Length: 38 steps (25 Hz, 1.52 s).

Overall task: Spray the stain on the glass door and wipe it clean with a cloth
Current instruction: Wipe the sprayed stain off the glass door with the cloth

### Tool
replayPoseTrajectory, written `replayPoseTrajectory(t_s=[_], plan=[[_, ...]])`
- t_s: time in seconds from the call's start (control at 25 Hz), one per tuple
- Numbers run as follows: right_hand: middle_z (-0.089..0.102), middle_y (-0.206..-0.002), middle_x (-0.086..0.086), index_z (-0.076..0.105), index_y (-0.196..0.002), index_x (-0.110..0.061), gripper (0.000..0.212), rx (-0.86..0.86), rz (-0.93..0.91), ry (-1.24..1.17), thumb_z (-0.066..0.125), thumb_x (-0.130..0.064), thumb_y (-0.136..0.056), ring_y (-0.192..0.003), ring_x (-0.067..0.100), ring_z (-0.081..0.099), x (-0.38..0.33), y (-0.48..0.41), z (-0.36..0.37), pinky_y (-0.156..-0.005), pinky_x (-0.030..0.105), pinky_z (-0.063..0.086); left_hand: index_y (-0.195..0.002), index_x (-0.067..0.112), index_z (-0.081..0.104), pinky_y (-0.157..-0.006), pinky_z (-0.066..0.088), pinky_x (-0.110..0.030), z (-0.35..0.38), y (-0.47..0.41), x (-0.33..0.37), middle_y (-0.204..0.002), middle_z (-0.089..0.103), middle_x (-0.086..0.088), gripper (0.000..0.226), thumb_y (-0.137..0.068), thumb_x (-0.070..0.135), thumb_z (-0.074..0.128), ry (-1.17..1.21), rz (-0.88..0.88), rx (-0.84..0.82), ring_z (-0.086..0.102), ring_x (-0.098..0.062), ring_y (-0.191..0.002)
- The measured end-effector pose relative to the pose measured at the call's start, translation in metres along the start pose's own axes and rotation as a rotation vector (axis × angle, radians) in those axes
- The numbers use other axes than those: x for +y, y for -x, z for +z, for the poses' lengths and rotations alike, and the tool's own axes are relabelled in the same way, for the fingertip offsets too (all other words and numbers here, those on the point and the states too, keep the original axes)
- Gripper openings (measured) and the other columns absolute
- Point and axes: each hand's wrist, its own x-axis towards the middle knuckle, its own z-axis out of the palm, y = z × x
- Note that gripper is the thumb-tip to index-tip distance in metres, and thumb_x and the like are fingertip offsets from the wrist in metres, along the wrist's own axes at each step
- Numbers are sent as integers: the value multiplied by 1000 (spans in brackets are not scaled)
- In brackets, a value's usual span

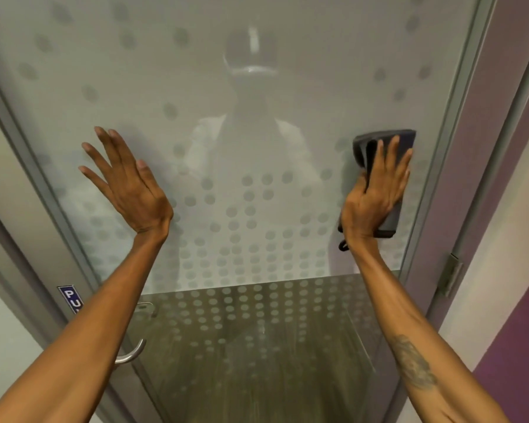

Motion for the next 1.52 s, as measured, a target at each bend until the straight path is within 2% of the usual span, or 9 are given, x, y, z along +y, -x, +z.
replayPoseTrajectory(t_s=[0.16,0.28,0.48,0.64,0.76,0.88,1.04,1.32,1.52], plan=[[48,-151,10,53,-143,-13,47,-9,-209,9,51,-2,-96,-145,38,36,-97,-12,36,-118,52,28,-157,7,18,-122,-2,-53,-1,-1,1,-164,20,-14,52,-108,20,28,-2,-11,-25,12,-39,-152],[47,-153,6,51,-145,-17,62,-203,-447,-72,53,8,-88,-147,34,32,-143,34,50,-121,54,24,-157,7,17,-122,-3,-52,-4,-1,1,-165,20,-13,52,-108,20,27,-8,-3,-33,12,-38,-152],[37,-158,-2,44,-149,-23,68,-366,-736,44,54,7,-88,-149,26,30,-64,107,23,-120,55,25,-157,9,15,-121,-11,-47,-4,-2,-2,-165,17,-14,52,-108,22,26,-41,-10,-42,10,-39,-152],[12,-167,-7,25,-156,-28,71,-336,-675,217,55,-10,-94,-154,24,14,28,99,-11,-116,66,18,-157,8,16,-122,-10,-44,-5,-2,-1,-165,17,-17,51,-108,20,25,-26,25,-57,10,-40,-152],[19,-164,0,25,-156,-25,66,-223,-436,211,52,-12,-98,-153,28,17,47,36,-20,-117,67,16,-157,7,15,-125,0,-49,-6,-1,-2,-165,18,-15,51,-108,17,26,22,36,-71,10,-37,-153],[31,-159,14,37,-151,-10,52,-102,-214,66,53,-10,-102,-150,39,22,21,-38,-11,-119,62,20,-157,7,15,-126,3,-50,-7,0,-1,-165,18,-14,51,-108,16,27,37,17,-79,10,-33,-154],[37,-158,11,40,-149,-10,44,41,-91,-43,42,-19,-107,-150,37,24,-52,-109,23,-122,51,23,-157,8,15,-126,4,-51,-7,0,0,-166,17,-12,52,-108,15,28,37,5,-93,10,-34,-154],[40,-157,9,44,-149,-13,46,-49,-304,34,46,-24,-105,-148,34,31,-170,-89,61,-121,48,26,-158,11,11,-126,6,-53,-13,-1,-1,-166,15,-11,54,-108,25,24,10,8,-154,8,-33,-154],[31,-161,4,35,-154,-18,52,-295,-534,139,47,-31,-104,-151,32,23,-131,9,38,-122,54,22,-159,18,3,-122,1,-59,-16,-6,-3,-167,8,-9,58,-108,32,25,-83,8,-232,4,-36,-154]])
